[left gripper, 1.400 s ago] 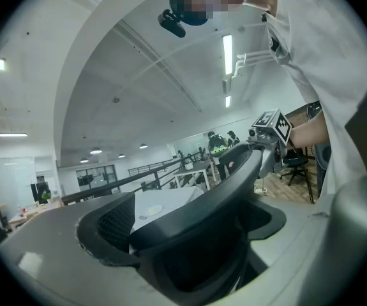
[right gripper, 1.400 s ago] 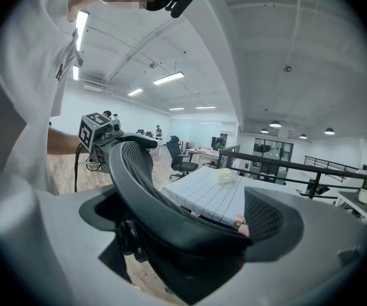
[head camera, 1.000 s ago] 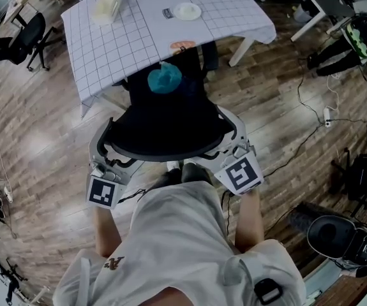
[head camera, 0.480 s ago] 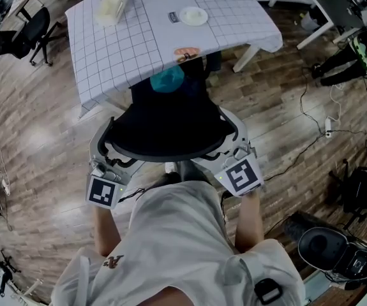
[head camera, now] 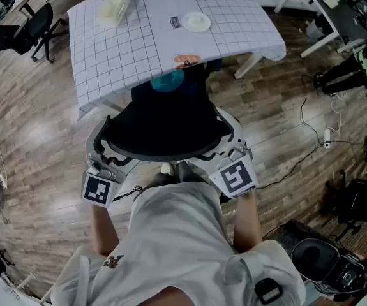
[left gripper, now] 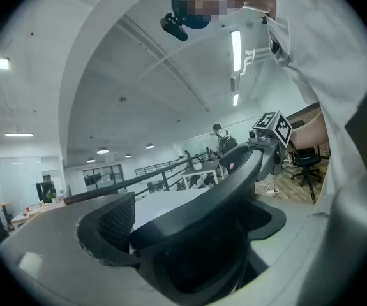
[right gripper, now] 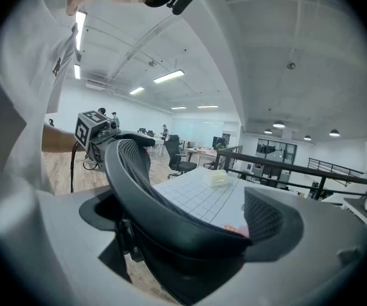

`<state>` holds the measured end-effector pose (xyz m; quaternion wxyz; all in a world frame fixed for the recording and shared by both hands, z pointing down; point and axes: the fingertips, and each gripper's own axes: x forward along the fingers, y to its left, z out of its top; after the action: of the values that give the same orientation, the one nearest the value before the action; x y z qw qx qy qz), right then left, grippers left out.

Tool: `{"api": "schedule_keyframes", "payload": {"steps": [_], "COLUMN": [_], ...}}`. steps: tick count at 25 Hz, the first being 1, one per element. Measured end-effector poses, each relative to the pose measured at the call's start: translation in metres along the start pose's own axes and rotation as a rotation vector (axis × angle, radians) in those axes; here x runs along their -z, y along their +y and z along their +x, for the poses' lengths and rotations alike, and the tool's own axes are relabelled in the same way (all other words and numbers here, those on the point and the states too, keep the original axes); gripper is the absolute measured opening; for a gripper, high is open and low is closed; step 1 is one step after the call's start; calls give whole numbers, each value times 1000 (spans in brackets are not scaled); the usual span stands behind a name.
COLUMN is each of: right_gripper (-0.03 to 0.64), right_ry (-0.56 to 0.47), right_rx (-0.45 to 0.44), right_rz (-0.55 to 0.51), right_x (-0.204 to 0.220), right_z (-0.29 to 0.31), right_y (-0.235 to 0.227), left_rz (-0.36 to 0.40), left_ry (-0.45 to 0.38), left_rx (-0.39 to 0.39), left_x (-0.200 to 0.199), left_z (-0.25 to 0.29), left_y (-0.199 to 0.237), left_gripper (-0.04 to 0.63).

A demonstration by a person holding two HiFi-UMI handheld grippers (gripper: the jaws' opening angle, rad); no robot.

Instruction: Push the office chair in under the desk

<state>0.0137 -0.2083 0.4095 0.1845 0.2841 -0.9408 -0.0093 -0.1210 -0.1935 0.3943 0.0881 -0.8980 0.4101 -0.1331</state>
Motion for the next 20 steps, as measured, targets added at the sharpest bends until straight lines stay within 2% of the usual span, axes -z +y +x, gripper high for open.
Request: {"api": "schedule_keyframes", "payload": {"steps": [20], "right_gripper": [577], "right_ry": [-7], "right_rx": [-16], "right_rz": [-5], "right_x": [-6], "right_z": [28], "right_y": [-44], "left_rz": [-9], "left_ry": [-17], "left_rx": [-33], "left_x": [-1], "left_z": [37], "left_y": [32], "left_gripper": [483]}}
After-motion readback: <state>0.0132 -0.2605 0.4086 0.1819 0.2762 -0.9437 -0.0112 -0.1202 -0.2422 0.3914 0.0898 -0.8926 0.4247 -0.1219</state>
